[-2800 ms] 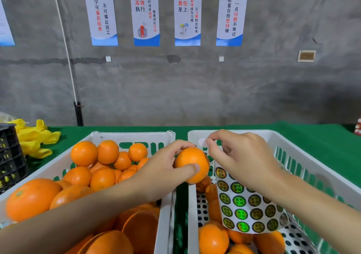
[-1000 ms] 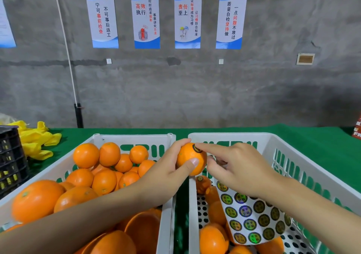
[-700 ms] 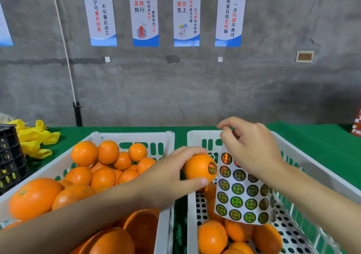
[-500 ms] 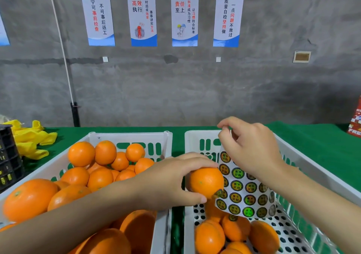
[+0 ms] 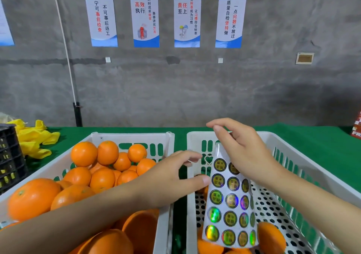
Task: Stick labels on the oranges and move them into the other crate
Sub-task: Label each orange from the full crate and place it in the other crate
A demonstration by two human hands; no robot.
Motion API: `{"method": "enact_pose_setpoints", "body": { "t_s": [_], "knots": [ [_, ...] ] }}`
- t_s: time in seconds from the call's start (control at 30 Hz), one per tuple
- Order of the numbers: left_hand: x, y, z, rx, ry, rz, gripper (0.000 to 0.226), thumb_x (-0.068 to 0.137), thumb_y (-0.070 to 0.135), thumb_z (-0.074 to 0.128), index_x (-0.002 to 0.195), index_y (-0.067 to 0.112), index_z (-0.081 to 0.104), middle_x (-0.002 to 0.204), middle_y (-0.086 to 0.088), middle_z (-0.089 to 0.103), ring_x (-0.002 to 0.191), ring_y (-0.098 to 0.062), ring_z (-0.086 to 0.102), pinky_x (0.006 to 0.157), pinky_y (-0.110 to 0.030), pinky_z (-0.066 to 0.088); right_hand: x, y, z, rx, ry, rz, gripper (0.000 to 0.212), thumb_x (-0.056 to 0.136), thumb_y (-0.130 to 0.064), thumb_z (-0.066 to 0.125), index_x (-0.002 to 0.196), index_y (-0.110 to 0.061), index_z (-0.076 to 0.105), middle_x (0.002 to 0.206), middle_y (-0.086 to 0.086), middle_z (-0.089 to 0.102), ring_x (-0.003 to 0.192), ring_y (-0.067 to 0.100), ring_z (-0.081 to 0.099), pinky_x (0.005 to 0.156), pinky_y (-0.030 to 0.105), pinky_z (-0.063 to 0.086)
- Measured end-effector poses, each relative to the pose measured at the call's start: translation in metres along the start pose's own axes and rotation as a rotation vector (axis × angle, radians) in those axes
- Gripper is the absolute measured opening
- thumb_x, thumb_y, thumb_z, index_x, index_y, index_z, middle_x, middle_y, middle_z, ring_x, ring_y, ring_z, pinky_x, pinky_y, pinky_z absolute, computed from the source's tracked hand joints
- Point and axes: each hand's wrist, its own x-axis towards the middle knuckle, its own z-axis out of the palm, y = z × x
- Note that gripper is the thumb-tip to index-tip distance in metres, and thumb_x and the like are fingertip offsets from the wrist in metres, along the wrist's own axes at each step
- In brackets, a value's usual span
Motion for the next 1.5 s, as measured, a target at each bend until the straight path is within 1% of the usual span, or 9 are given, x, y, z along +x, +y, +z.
{"method": "enact_pose_setpoints", "body": {
  "t_s": [0.1, 0.23, 0.33, 0.47, 0.7, 0.8, 0.93, 1.07, 1.5],
  "knots": [
    [0.001, 0.009, -0.003, -0.201, -0.103, 0.018, 0.047, 0.079, 0.066, 0.067, 0.117, 0.039, 0.067, 0.120, 0.018, 0.068, 0.114, 0.001, 0.061, 0.102, -0.034, 0.051, -0.001, -0.002, 0.005, 0.130, -0.062, 0.008, 0.024, 0.103, -0.032, 0.044, 0.109, -0.036, 0.067, 0.103, -0.029, 0.066, 0.098, -0.007, 0.060, 0.078, 0.004, 0.042],
    [0.002, 0.016, -0.006, -0.348, -0.146, 0.058, 0.025, 0.093, 0.030, 0.071, 0.097, 0.006, 0.075, 0.098, -0.019, 0.073, 0.091, -0.028, 0.069, 0.090, -0.045, 0.054, -0.006, 0.002, 0.017, 0.143, -0.142, 0.019, 0.026, 0.104, -0.034, 0.040, 0.107, -0.038, 0.066, 0.107, -0.030, 0.064, 0.106, -0.010, 0.057, 0.082, 0.002, 0.039],
    [0.002, 0.013, -0.006, -0.444, -0.089, -0.005, 0.021, 0.094, 0.022, 0.069, 0.094, 0.002, 0.074, 0.097, -0.022, 0.075, 0.096, -0.037, 0.071, 0.091, -0.045, 0.058, -0.007, 0.005, 0.020, 0.172, -0.078, 0.043, 0.031, 0.101, -0.044, 0.038, 0.104, -0.035, 0.068, 0.104, -0.027, 0.066, 0.103, -0.009, 0.058, 0.079, 0.002, 0.038],
    [0.009, 0.013, -0.005, -0.490, 0.105, -0.126, 0.015, 0.098, 0.015, 0.062, 0.089, 0.012, 0.073, 0.087, -0.003, 0.079, 0.080, -0.014, 0.073, 0.073, -0.024, 0.057, -0.003, 0.011, 0.014, 0.105, -0.006, 0.123, 0.030, 0.102, -0.048, 0.037, 0.097, -0.037, 0.065, 0.095, -0.026, 0.065, 0.090, -0.009, 0.058, 0.071, 0.009, 0.042],
    [0.011, 0.016, -0.014, -0.498, 0.307, -0.160, 0.023, 0.100, 0.011, 0.055, 0.090, 0.007, 0.075, 0.063, 0.002, 0.072, 0.046, 0.002, 0.055, 0.050, -0.013, 0.041, -0.005, 0.013, 0.012, -0.358, 0.121, -0.059, 0.027, 0.096, -0.040, 0.052, 0.119, -0.032, 0.061, 0.116, -0.021, 0.048, 0.119, 0.006, 0.039, 0.102, 0.028, 0.026],
    [0.008, 0.019, -0.013, -0.480, 0.308, -0.091, 0.021, 0.099, 0.012, 0.059, 0.087, 0.009, 0.075, 0.063, 0.004, 0.072, 0.052, 0.000, 0.063, 0.055, -0.011, 0.047, -0.008, 0.005, 0.015, -0.354, 0.082, -0.174, 0.030, 0.092, -0.043, 0.053, 0.116, -0.030, 0.065, 0.117, -0.019, 0.051, 0.117, 0.003, 0.039, 0.098, 0.025, 0.026],
    [0.007, 0.013, -0.010, -0.402, 0.272, -0.021, 0.022, 0.097, 0.023, 0.064, 0.081, 0.026, 0.079, 0.083, -0.005, 0.078, 0.081, -0.016, 0.074, 0.079, -0.033, 0.059, -0.011, 0.002, 0.016, -0.265, 0.012, -0.206, 0.033, 0.093, -0.043, 0.059, 0.122, -0.029, 0.066, 0.118, -0.017, 0.054, 0.116, 0.004, 0.044, 0.097, 0.027, 0.037],
    [0.007, 0.011, -0.009, -0.387, 0.270, 0.028, 0.024, 0.095, 0.019, 0.066, 0.083, 0.035, 0.078, 0.086, 0.008, 0.078, 0.081, -0.002, 0.072, 0.069, -0.013, 0.053, -0.011, 0.002, 0.014, -0.190, 0.033, -0.218, 0.026, 0.090, -0.031, 0.069, 0.115, -0.026, 0.073, 0.111, -0.017, 0.060, 0.109, 0.007, 0.053, 0.092, 0.037, 0.048],
    [0.004, 0.010, -0.008, -0.342, 0.248, 0.070, 0.019, 0.100, 0.015, 0.060, 0.109, 0.022, 0.074, 0.097, 0.014, 0.077, 0.087, 0.004, 0.071, 0.076, -0.013, 0.055, -0.014, 0.000, 0.015, -0.261, 0.089, -0.384, 0.013, 0.085, -0.016, 0.075, 0.098, -0.015, 0.079, 0.096, -0.004, 0.076, 0.087, 0.015, 0.070, 0.076, 0.043, 0.059]
  ]
}}
